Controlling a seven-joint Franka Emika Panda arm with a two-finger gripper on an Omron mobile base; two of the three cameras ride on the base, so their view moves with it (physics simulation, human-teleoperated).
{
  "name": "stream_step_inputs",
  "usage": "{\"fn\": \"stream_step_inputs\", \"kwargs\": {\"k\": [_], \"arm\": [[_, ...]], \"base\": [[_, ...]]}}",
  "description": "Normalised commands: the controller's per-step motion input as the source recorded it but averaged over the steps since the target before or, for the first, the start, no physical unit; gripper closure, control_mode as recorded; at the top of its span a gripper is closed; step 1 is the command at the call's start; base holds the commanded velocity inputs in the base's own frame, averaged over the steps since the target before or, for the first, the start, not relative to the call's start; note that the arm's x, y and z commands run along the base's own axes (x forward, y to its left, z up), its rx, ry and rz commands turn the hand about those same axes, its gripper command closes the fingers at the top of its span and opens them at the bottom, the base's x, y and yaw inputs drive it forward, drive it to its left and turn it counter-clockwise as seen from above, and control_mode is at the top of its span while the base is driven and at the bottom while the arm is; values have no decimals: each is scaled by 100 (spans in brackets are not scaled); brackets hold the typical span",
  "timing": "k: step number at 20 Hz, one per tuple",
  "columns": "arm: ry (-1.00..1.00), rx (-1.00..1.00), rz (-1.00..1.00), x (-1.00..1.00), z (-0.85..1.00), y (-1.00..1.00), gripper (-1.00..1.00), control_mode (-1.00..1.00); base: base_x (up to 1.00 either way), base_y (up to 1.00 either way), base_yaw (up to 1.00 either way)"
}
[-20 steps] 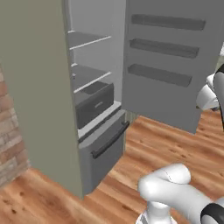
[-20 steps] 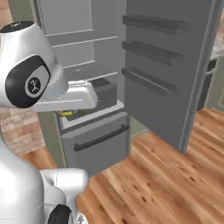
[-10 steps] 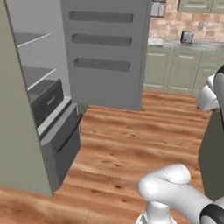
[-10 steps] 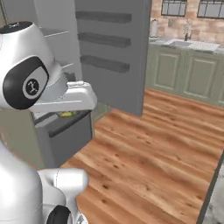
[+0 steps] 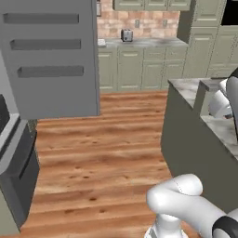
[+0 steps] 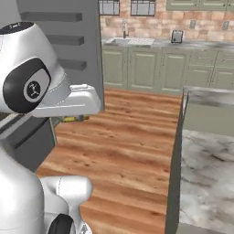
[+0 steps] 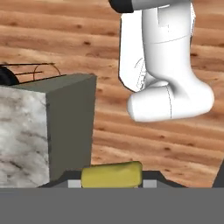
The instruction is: Retrieve the butter from the fridge and place it on a plate on the dining table. Then retrieve the butter knife by the fridge and place it near the plate.
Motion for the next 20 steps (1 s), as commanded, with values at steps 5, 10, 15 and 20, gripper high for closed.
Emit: {"fn": "stream_step_inputs", "kwargs": {"k": [5, 10, 15, 20], "arm": [[0, 0, 0, 0, 0, 0, 100, 100], [0, 0, 0, 0, 0, 0, 100, 100], [0, 0, 0, 0, 0, 0, 100, 100], [0, 0, 0, 0, 0, 0, 100, 100]], "base": [[-48, 11, -53], [-48, 10, -47], [-21, 18, -32], [0, 4, -9]]}}
